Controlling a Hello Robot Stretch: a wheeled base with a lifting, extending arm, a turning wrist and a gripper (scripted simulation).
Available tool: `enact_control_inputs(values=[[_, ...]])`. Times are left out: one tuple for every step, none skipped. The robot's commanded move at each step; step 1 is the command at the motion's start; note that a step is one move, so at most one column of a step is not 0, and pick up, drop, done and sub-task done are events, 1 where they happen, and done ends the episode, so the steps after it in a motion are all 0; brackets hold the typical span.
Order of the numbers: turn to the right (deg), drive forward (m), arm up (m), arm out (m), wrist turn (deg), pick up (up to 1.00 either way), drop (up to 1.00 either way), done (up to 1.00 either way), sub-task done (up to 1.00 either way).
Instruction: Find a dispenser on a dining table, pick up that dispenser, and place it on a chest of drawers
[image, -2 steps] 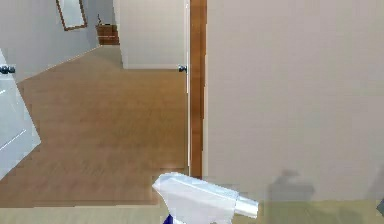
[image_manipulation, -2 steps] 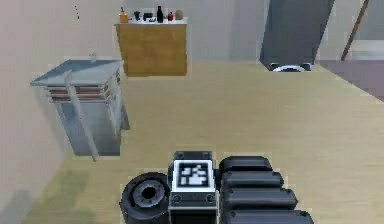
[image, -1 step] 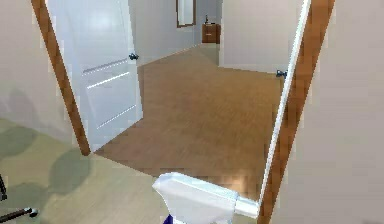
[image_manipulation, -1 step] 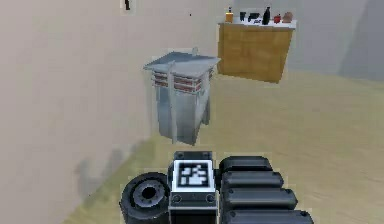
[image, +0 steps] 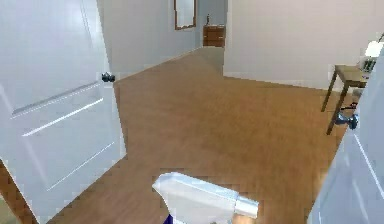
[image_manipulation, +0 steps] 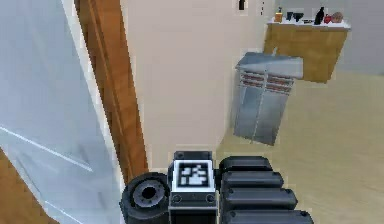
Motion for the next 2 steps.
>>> enact_control_inputs(values=[[0.0,1.00,0.00,0.00,0.0,0.00,0.00,0.00,0.00],[0.0,1.00,0.00,0.00,0.0,0.00,0.00,0.00,0.00]])
